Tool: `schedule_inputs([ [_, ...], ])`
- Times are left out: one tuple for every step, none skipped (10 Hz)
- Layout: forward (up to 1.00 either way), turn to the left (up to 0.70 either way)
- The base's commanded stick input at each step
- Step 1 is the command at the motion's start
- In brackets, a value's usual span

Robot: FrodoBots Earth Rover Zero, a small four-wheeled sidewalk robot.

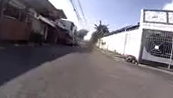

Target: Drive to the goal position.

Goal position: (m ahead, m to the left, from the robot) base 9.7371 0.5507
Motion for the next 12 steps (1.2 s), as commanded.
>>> schedule_inputs([
  [0.7, 0.0],
  [0.7, 0.0],
  [0.7, 0.0],
  [0.7, 0.0],
  [0.7, 0.0],
  [0.7, 0.0],
  [0.7, 0.0],
  [0.7, 0.0],
  [0.7, 0.0],
  [0.7, 0.0],
  [0.7, 0.0],
  [0.7, 0.0],
])
